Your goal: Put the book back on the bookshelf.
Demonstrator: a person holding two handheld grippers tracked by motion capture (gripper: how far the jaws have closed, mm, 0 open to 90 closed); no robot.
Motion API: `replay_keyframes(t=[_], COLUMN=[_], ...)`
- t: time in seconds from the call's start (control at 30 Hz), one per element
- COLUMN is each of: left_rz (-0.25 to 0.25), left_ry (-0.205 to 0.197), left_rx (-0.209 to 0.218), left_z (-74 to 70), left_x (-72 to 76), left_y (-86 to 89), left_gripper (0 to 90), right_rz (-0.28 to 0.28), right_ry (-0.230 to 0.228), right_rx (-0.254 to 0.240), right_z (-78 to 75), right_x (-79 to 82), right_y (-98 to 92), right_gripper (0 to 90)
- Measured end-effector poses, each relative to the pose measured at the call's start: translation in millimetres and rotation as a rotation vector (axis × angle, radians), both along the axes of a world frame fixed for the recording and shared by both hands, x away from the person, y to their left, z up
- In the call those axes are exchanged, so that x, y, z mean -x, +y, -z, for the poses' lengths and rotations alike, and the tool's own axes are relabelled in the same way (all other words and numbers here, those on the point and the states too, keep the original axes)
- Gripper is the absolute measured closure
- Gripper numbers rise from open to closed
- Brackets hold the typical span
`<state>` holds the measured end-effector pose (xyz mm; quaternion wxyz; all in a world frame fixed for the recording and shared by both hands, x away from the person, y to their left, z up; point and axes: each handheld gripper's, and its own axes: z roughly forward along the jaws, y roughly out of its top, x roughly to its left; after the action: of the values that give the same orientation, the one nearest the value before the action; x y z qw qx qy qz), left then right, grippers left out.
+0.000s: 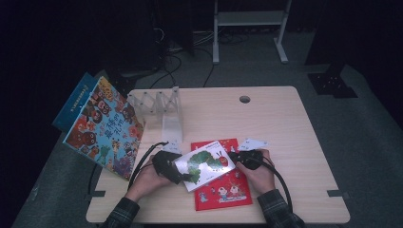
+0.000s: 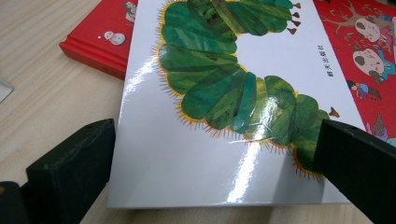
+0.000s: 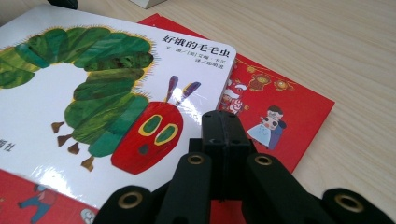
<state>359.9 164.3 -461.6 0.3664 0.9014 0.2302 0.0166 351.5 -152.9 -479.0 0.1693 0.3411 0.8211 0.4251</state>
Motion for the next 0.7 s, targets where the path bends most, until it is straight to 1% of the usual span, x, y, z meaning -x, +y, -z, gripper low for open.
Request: replay_keyframes(t=[0.17, 0.23, 0.3, 0.37, 0.47, 0.53, 0.6, 0.7], left_rz=[-0.007, -0.009, -0.009, -0.009, -0.011, -0.013, -0.012, -0.013], left_ry=[0.002, 0.003, 0.003, 0.003, 0.004, 0.006, 0.004, 0.006], left_rx=[0.013, 0.013, 0.012, 0.013, 0.014, 0.015, 0.014, 0.012], left_z=[1.5, 1.5, 1.5, 1.5, 1.7, 1.8, 1.7, 1.5], left_x=[0.2, 0.4, 0.3, 0.3, 0.3, 0.3, 0.4, 0.6], left_y=[1.6, 1.6, 1.6, 1.5, 1.5, 1.5, 1.5, 1.4], left_gripper=[0.0, 0.0, 0.0, 0.0, 0.0, 0.0, 0.0, 0.0], right_rz=[0.004, -0.002, -0.016, -0.024, -0.042, -0.049, -0.058, -0.076], right_ry=[-0.006, 0.0, -0.002, 0.009, 0.005, 0.013, 0.015, 0.023], right_rx=[-0.03, -0.046, -0.048, -0.063, -0.077, -0.081, -0.071, -0.074], right_z=[-9.2, -12.6, -14.8, -16.3, -17.5, -16.8, -15.2, -13.7], right_x=[8.9, 13.5, 17.9, 22.9, 29.5, 33.8, 38.0, 45.2], right_y=[-7.5, -9.8, -11.0, -10.6, -9.6, -8.2, -5.8, -0.1], right_gripper=[89.7, 89.6, 89.5, 89.4, 89.0, 88.9, 88.9, 88.4])
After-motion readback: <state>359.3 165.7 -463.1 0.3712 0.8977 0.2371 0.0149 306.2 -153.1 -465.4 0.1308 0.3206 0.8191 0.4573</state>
